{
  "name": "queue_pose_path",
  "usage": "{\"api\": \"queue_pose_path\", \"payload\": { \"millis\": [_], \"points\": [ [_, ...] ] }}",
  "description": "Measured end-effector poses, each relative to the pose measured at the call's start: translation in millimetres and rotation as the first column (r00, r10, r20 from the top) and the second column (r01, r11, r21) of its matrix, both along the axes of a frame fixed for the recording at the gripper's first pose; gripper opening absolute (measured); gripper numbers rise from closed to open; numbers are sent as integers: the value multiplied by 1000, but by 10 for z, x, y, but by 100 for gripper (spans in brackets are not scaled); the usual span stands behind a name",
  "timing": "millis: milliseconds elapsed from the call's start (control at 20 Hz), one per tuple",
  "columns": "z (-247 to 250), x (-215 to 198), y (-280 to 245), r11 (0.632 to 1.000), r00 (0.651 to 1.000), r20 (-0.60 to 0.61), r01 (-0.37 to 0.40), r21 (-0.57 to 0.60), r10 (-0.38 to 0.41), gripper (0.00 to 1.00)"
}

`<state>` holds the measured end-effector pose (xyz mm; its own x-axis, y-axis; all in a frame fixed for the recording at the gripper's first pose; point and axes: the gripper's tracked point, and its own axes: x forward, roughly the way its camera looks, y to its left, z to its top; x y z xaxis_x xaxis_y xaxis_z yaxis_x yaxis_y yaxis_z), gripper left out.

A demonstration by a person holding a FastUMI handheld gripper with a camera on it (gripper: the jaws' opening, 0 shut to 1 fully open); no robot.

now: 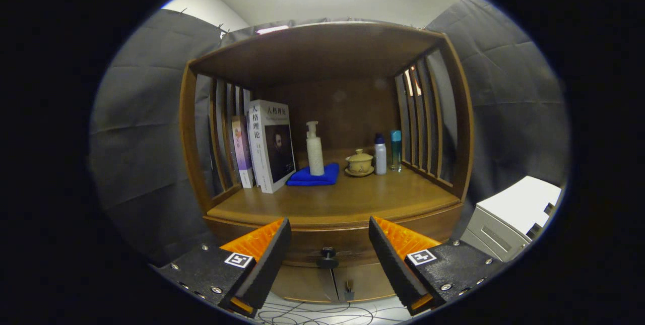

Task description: Pull open the drawer, take out the items inside it, and place them on the countertop above the cabinet.

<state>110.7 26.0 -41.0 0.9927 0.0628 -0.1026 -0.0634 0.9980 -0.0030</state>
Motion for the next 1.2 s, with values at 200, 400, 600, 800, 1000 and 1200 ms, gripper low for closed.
{"api": "queue_pose_path", "payload": {
  "millis": [200,400,600,800,1000,1200],
  "points": [
    [-278,264,21,1000,997,-76,1,9,0,95],
    [-656,459,5,1000,985,-172,-1,5,2,96],
    [-991,567,17,1000,968,-252,0,25,6,96],
    [-1275,588,45,1000,944,-329,1,26,8,96],
    [-1415,605,117,999,926,-377,-15,50,33,86],
    [-1443,604,66,998,917,-398,10,63,16,49]
  ]
}}
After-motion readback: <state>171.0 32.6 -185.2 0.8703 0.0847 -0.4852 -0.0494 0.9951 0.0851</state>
